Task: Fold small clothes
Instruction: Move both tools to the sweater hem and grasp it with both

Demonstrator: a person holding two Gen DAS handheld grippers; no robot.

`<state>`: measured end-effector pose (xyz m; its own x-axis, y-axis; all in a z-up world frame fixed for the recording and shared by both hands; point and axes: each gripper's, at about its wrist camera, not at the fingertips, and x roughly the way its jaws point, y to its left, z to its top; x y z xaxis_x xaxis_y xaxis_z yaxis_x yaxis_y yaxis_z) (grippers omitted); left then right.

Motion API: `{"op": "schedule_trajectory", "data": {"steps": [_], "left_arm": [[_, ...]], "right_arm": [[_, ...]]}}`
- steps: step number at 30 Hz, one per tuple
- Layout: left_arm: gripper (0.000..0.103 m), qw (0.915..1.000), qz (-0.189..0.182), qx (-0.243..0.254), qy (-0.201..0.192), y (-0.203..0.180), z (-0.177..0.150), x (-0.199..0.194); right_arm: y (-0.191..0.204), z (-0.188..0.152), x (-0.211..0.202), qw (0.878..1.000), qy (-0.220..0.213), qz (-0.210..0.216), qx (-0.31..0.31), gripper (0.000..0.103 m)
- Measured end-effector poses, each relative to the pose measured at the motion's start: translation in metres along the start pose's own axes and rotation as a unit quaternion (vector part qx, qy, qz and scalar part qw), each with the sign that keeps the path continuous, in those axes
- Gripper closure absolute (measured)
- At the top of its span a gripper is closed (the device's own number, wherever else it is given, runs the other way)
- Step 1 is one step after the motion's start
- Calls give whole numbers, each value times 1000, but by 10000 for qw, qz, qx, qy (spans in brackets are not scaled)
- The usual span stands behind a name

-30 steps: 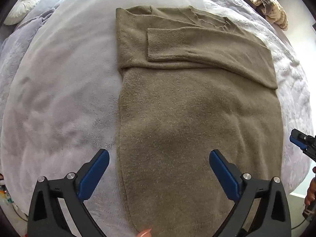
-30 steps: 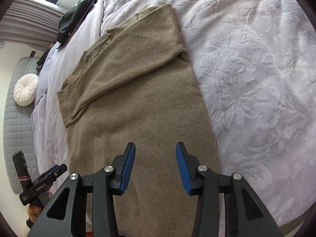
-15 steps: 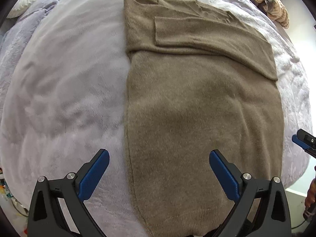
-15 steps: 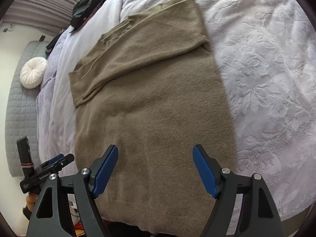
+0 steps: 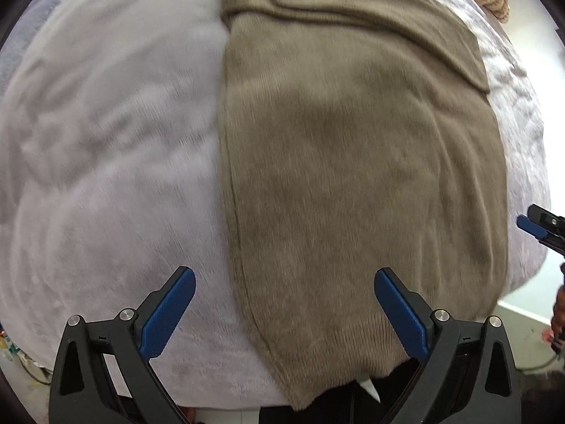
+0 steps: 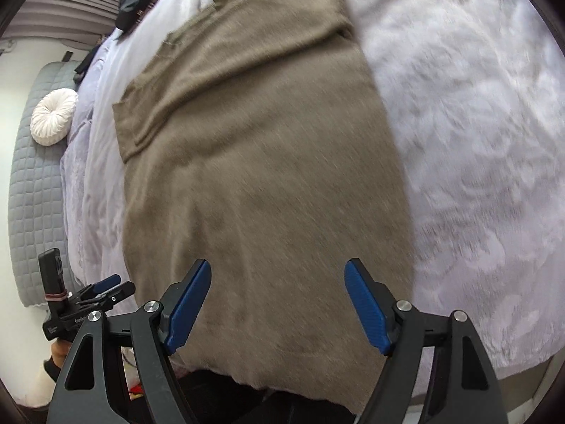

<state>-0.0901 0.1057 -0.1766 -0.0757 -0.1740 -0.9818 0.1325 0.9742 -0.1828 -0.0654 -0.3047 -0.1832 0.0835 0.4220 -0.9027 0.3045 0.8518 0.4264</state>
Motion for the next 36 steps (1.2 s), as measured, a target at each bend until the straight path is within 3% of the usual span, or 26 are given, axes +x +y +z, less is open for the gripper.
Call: {"op": "schedule_trajectory", "data": {"steps": [9,13,20,24,28,29,30,31,32,33,34,36], "left_arm": [[2,9929,-990,160,637,2,-29,19],[2,9887,-1240,137,835,-3,-30,30],[2,9821,-1634,125,929,-15,-31,34],[2,9753,-1934,124,1060,-24,-35,37],[3,9740,-1941,356,1115,-35,-42,40],[13,9745,-1929,361,1088,-37,-42,40],[32,9750,-1918,355,1062,-36,-43,39],[45,9750,-1923,337,1064,-36,-43,39],[69,9747,-1929,294,1089,-34,-43,40],[85,9752,-1913,245,1083,-31,-43,42],[87,9751,-1937,215,1054,-29,-43,42],[92,9731,-2074,123,1000,-26,-43,38]], "right_arm": [[-65,-33,2,9961,350,41,806,22],[-81,-46,9,9919,552,493,1030,22],[-73,-64,30,9807,970,1397,969,23],[-69,-67,38,9768,1046,1604,962,22],[-76,-67,45,9715,1082,1768,1146,21],[-78,-67,45,9693,1081,1821,1252,21],[-79,-66,45,9687,1074,1827,1294,22],[-78,-66,45,9696,1067,1792,1280,27],[-76,-66,44,9716,1098,1713,1209,47],[-76,-67,45,9725,1131,1671,1161,61],[-75,-67,45,9720,1155,1704,1137,89],[-71,-66,41,9702,1073,1888,1073,93]]}}
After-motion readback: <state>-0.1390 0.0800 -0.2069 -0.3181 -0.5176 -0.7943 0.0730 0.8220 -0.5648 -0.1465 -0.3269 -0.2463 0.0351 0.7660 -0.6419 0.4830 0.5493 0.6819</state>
